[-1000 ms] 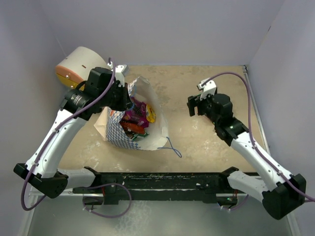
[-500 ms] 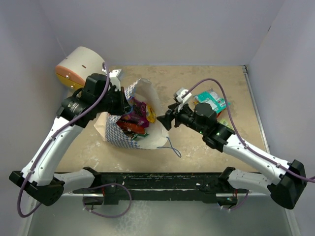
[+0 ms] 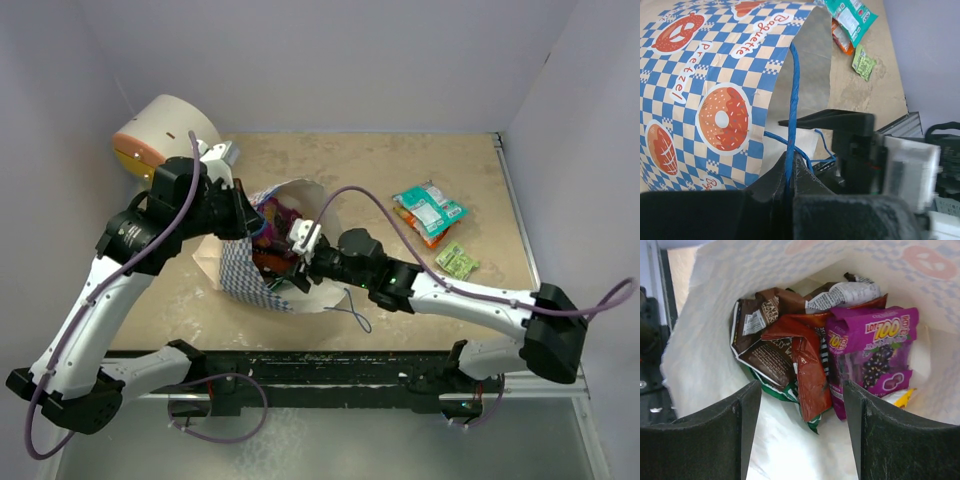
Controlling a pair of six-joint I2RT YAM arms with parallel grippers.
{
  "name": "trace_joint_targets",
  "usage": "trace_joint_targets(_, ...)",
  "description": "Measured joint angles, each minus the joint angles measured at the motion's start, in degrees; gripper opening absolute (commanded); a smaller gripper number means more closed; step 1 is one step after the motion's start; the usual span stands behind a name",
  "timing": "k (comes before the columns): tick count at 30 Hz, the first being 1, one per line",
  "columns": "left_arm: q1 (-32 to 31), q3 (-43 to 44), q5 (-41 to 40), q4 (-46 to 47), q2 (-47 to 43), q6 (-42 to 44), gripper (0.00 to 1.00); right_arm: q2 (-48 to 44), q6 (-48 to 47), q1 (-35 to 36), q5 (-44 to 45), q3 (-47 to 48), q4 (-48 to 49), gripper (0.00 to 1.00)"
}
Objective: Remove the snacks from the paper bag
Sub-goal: Take out the snack from the paper bag.
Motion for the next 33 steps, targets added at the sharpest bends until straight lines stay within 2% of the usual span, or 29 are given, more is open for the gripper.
trace_joint_targets(11, 0.39, 0.00, 0.09, 0.44, 0.55, 2.12, 0.00, 18.93, -7.93, 1.27, 15.15, 4.96, 9.88, 0.75)
trace_joint_targets(24, 0.74, 0.00, 2.05, 0.44, -0.13, 4.02, 0.00, 34.80, -5.75, 1.31, 24.00, 10.84, 29.18, 0.83)
trace_joint_targets(27, 1.18, 0.00, 0.57, 0.70, -0.13, 5.22, 0.00, 38.47, -4.66, 1.44, 27.23, 14.82, 30.82, 0.76)
trace_joint_targets(33, 1.60, 0.00, -1.51, 1.60, -0.11, 6.25, 0.00, 41.59, -2.73, 1.16, 29.22, 17.64, 31.06, 0.41)
